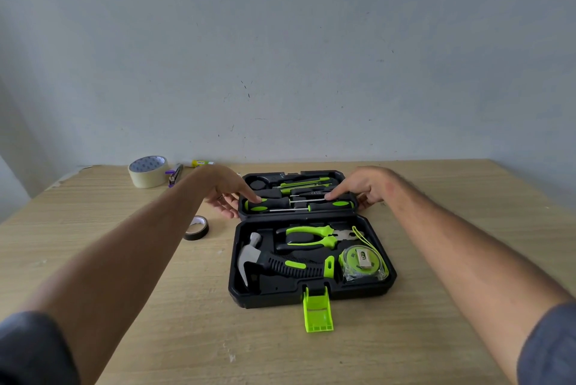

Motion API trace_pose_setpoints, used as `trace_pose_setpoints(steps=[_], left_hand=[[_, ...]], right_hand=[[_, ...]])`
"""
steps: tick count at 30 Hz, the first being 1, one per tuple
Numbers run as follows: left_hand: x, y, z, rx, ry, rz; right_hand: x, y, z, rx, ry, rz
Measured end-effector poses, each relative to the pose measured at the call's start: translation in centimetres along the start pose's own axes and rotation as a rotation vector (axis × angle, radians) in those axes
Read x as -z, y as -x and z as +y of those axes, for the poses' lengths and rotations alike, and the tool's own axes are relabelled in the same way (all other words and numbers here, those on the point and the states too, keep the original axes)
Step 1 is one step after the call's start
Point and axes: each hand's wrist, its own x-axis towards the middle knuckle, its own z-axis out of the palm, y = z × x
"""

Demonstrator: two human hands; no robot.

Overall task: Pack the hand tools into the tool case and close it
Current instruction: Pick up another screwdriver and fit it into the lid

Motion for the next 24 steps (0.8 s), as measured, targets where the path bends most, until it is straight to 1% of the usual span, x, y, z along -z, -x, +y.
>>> trace_pose_setpoints(steps=[8,12,14,15,17,20,22,24], left_hand=[[0.0,-0.6,0.4,0.04,-0.042,-0.013],[-0.1,-0.3,0.2,0.025,-0.046,0.017],[-0.3,-0.4,-0.1,0.005,-0.084,0.047],[-0.3,-0.4,-0.4,-0.011,-0.113,0.069],[-0.3,-0.3,-1.1,-0.063,-0.192,0.143],[-0.1,0.1,-2.7,-0.189,-0.328,0.293],[0.2,0.5,-3.7,-0.272,-0.292,0.335],[0.8,1.2,-4.4,-0.347,-0.286,0.347]], right_hand=[[-0.1,-0.9,0.1,-0.02,0.094,0.03],[-0.3,-0.8,0.0,-0.017,0.127,0.04],[-0.6,-0.6,0.1,-0.007,0.133,0.061],[-0.8,-0.3,0.1,0.0,0.132,0.086],[-1.1,0.4,0.3,0.031,0.134,0.188],[-1.8,1.9,0.0,0.064,0.254,0.377],[-2.5,3.1,-0.7,0.077,0.339,0.464],[-3.3,3.9,-1.7,0.15,0.357,0.499]])
